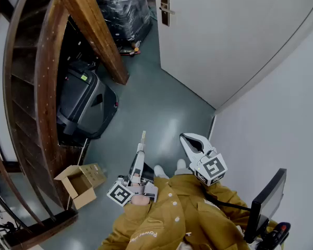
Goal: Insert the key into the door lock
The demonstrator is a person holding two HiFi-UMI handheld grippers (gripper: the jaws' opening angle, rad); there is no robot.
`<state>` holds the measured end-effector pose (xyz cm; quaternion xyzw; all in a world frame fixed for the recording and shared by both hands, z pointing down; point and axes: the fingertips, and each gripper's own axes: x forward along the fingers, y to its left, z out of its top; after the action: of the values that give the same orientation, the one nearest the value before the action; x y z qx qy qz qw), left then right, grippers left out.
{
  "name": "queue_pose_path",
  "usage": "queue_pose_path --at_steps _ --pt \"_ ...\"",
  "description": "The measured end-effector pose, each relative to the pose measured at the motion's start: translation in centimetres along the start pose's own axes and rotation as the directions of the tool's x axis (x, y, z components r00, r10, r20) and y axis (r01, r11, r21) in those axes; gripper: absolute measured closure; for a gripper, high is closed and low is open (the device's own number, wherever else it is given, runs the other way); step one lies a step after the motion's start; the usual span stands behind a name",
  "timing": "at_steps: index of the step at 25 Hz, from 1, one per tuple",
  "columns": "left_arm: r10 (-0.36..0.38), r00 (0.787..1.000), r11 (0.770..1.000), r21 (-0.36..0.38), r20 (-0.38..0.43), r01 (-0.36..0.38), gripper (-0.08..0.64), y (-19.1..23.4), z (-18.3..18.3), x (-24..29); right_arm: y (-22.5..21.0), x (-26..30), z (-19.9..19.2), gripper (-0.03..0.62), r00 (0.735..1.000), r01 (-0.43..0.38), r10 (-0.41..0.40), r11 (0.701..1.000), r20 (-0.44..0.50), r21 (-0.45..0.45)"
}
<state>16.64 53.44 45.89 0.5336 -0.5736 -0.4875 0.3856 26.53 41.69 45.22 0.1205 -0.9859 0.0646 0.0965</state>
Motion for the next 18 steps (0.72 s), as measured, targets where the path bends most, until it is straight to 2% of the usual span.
queue_pose_path --at_steps 12,18 --pt "0.013 1.000 0.999 -0.051 0.001 -0.013 0.535 -0.2 -0.9 -1.2 1.0 -1.2 -0.3 0.588 1.000 -0.001 0.000 1.000 -0.022 -0.018" --pt "0.030 0.999 0.996 -0.081 0.014 -0.028 0.535 0.8 0.3 -2.7 1.3 0.3 -0.5 0.588 1.000 -0.008 0.008 0.999 -0.017 0.033"
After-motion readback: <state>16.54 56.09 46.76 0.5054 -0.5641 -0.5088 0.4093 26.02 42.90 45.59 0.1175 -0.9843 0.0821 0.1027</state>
